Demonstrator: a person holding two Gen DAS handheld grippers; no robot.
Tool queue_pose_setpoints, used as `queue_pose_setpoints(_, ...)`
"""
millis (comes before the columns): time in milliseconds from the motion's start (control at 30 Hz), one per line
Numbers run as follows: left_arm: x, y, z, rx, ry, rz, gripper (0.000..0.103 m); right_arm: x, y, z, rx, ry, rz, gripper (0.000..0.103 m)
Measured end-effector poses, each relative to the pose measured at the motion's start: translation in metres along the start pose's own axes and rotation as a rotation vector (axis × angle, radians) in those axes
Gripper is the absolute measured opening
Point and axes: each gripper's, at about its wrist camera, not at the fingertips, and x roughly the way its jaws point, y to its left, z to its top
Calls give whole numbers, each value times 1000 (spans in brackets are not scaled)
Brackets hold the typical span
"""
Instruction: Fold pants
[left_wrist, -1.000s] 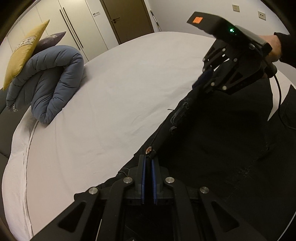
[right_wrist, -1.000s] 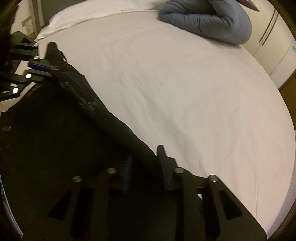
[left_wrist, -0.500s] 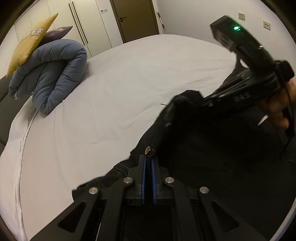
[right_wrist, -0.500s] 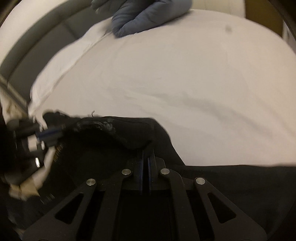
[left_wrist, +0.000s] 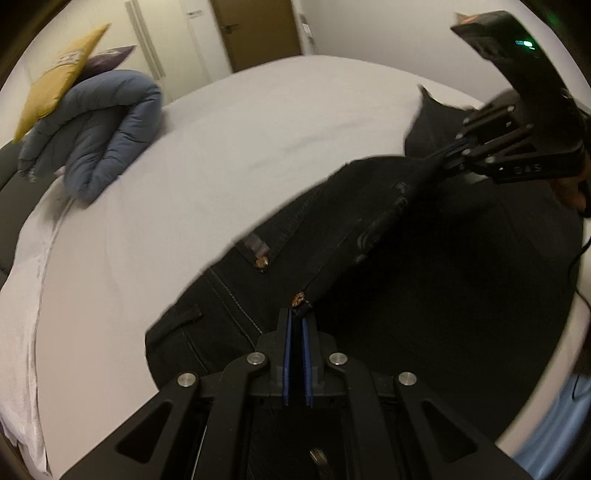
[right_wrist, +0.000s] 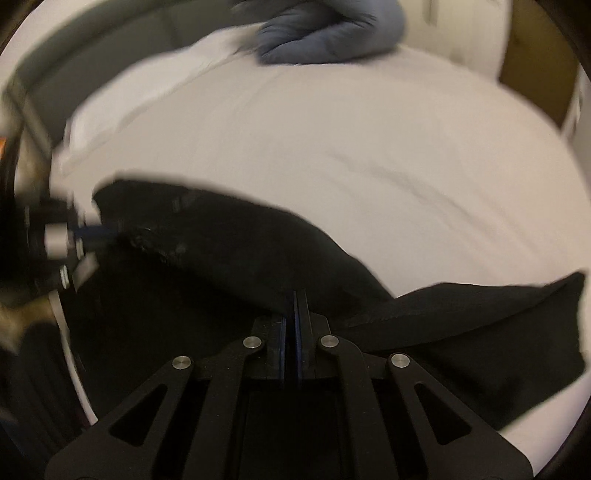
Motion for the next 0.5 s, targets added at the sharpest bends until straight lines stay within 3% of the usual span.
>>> queue_pose_setpoints(133, -9, -39, -35, 120, 48, 2, 4, -5, 49, -40, -157, 38, -95, 2)
queue_pose_setpoints(267, -23, -61, -69, 152, 70, -31, 4, -6, 84, -78, -273, 61, -162, 2)
queue_pose_setpoints(500, -39, -85, -111, 199, 103, -45, 4, 18, 139, -102, -449, 84, -263, 2)
